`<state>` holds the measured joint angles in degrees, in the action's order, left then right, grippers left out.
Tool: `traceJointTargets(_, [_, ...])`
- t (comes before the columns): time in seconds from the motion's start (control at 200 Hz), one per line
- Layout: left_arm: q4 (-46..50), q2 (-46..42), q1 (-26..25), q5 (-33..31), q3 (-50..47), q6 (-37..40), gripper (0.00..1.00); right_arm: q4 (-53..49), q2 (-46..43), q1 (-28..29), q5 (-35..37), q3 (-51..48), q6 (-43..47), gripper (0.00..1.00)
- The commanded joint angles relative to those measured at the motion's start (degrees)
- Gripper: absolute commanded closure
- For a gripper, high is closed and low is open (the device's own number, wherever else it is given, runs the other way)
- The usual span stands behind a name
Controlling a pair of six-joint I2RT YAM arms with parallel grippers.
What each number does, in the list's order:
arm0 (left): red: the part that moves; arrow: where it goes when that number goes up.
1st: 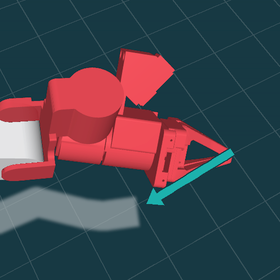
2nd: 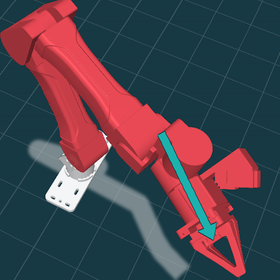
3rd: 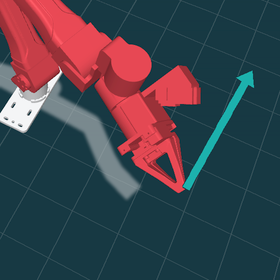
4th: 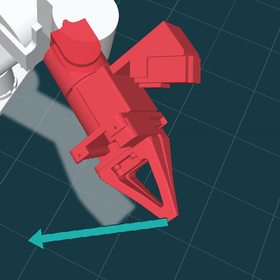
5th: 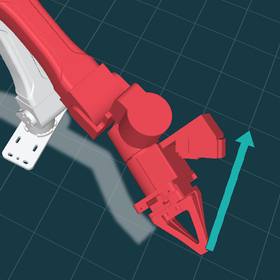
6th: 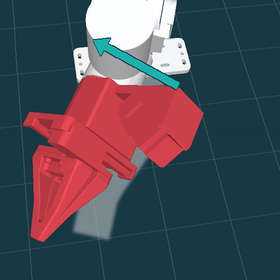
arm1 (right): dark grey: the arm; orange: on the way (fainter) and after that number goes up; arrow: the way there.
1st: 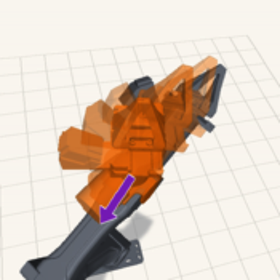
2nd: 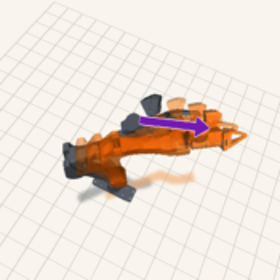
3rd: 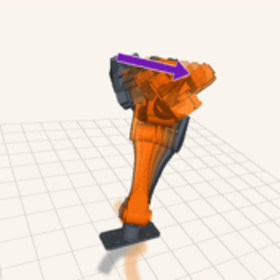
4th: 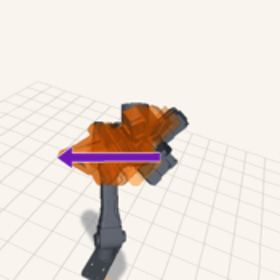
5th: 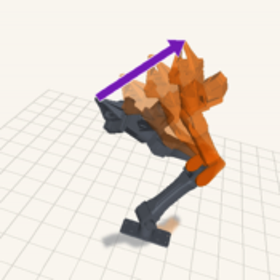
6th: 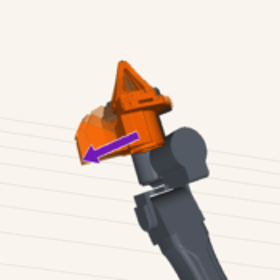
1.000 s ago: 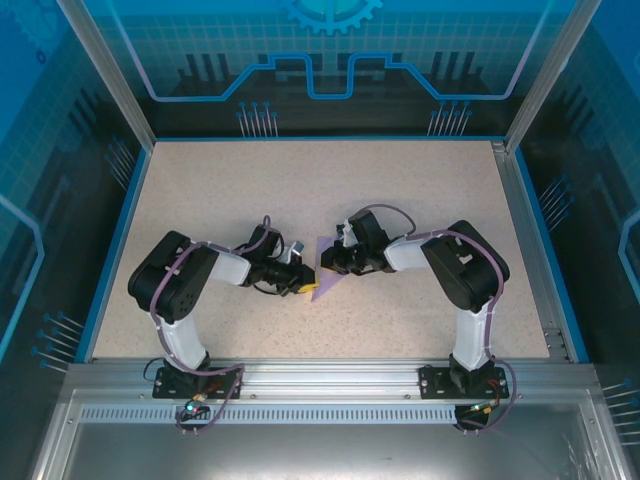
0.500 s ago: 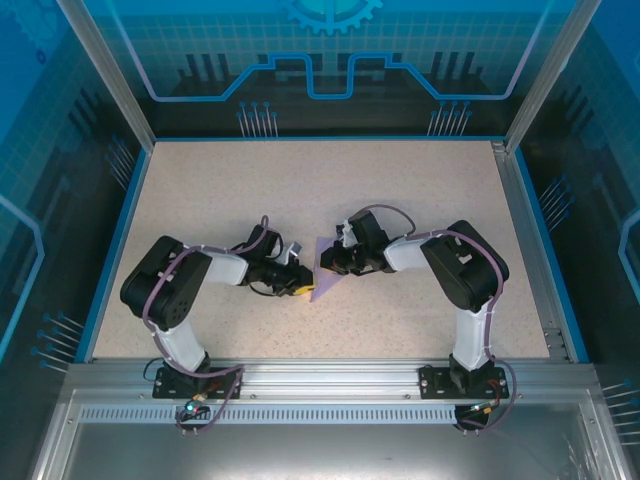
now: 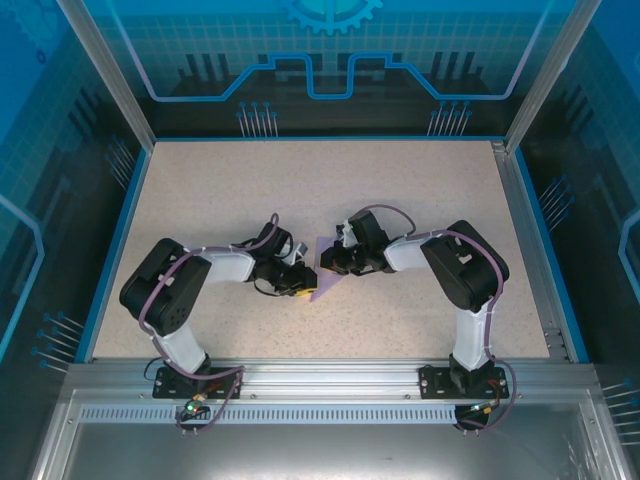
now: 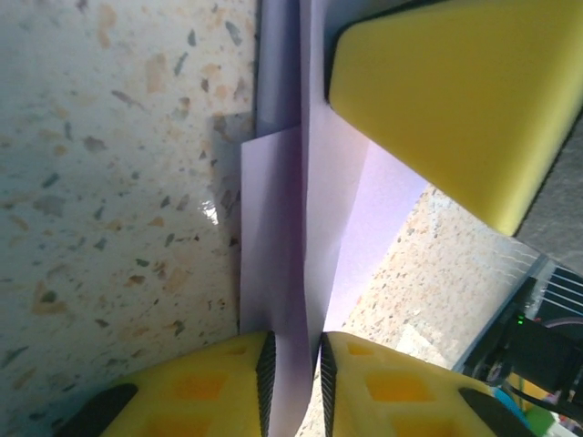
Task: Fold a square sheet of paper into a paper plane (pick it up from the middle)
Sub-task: Fourth fold the wing at the center of the table.
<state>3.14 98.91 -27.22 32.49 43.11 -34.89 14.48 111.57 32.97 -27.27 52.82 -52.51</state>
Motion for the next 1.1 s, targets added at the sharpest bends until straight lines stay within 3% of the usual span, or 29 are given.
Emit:
traceJointTargets(0.0, [8.10,0.29,-1.50,-3.76,1.00,2.85,0.79,-3.50,2.25,-0.54,3.91,-1.71,0.48,0.89])
traceJointTargets(0.18, [7.89,0.58,-1.93,-3.92,0.56,2.45,0.91,-3.47,2.36,-0.48,3.95,-1.94,0.38,0.89])
traceJointTargets(0.595, [3.24,-0.59,-1.59,-2.11,-3.29,-1.91,1.00,-6.32,4.08,-0.55,5.71,-1.32,0.13,0.89])
traceJointTargets(0.995, [3.04,-2.52,-1.21,-4.47,-4.25,-3.48,0.77,-6.49,4.61,-0.54,5.76,-1.31,0.10,0.89])
traceJointTargets(1.095, [4.21,-2.37,-1.34,-4.90,-3.70,-2.69,0.75,-6.22,4.62,-0.53,5.63,-1.31,0.00,0.90])
